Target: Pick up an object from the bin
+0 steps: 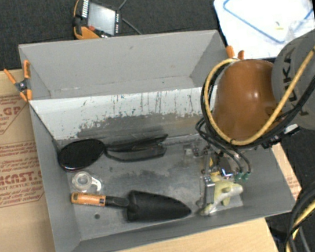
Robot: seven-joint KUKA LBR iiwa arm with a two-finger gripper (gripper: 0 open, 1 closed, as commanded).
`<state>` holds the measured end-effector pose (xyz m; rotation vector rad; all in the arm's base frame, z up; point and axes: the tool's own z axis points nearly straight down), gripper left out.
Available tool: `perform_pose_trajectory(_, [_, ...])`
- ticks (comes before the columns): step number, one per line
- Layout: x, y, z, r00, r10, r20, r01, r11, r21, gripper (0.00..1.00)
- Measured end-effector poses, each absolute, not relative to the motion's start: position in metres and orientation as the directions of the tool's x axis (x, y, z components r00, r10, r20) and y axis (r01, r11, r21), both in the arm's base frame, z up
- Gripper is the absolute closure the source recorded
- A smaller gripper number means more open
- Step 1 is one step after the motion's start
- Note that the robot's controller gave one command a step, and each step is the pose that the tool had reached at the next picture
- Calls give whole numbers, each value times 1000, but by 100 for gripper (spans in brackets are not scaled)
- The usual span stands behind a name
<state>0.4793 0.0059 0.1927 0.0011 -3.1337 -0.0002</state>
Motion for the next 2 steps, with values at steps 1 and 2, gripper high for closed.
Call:
perform_pose_trajectory(1, [481,6,197,-1000,0,0,0,1000,0,0])
perform_pose_trajectory(2, [486,83,69,-985,-175,-9,-175,985,0,0])
